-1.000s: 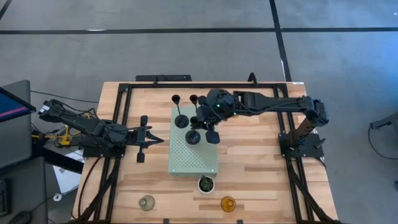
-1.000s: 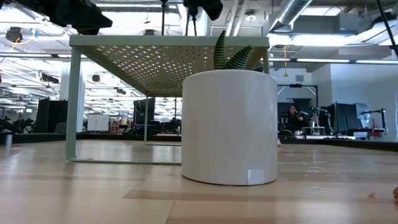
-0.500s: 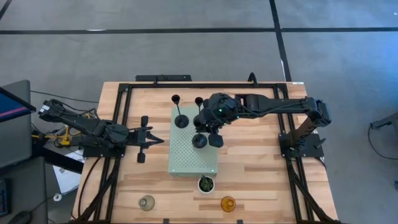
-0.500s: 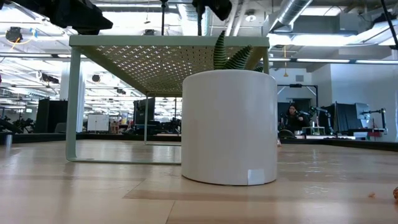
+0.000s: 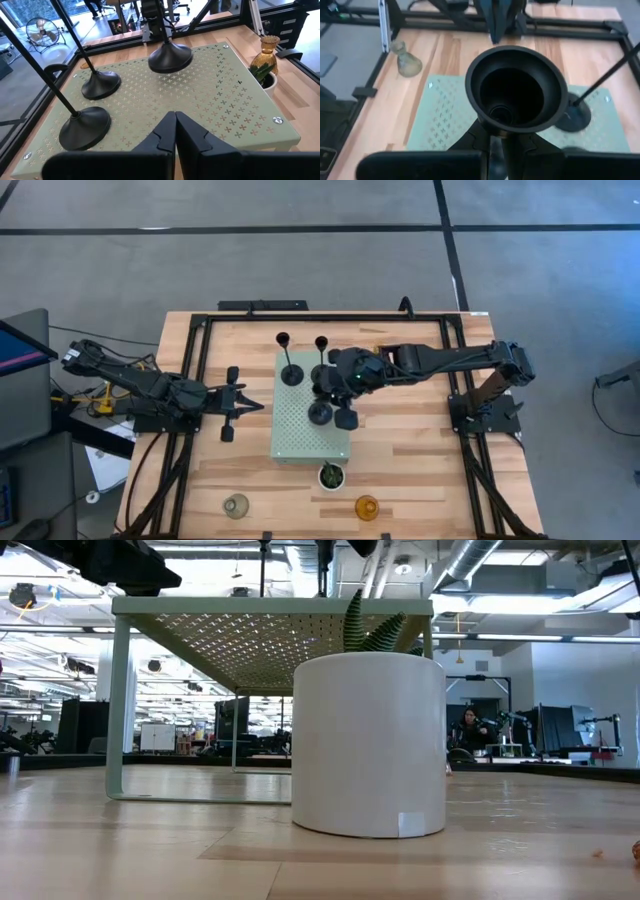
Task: Pick & Place candle stick holders
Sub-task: Put the black candle holder on the shelf
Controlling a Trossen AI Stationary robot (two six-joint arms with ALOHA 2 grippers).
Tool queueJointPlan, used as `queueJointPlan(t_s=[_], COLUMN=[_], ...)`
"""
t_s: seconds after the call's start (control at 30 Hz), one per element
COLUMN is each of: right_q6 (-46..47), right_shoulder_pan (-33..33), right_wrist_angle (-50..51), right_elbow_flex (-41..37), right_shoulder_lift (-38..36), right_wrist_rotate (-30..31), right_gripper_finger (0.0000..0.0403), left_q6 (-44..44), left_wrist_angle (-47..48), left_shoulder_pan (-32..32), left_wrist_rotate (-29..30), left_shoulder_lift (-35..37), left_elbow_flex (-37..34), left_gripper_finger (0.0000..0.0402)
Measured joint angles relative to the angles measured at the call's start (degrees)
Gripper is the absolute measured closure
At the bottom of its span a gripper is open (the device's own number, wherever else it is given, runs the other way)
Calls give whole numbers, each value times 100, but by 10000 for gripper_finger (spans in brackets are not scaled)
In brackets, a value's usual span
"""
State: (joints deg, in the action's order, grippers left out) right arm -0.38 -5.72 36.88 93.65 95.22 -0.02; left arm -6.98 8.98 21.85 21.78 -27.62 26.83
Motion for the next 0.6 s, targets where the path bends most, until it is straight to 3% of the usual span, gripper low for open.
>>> queueJointPlan(t_s=[0.6], right_q6=[-17], right_shoulder_pan=[-130], right_wrist_angle=[-842], right_elbow_flex=[-2], right_shoulder_lift=[169], right_wrist_rotate=[-73], right_gripper_finger=[388], left_q6=[2], left_wrist_angle=[-1], left_shoulder_pan=[0], left_wrist_rotate=[0], left_shoulder_lift=[0], left_elbow_flex=[-2], left_gripper_finger=[393])
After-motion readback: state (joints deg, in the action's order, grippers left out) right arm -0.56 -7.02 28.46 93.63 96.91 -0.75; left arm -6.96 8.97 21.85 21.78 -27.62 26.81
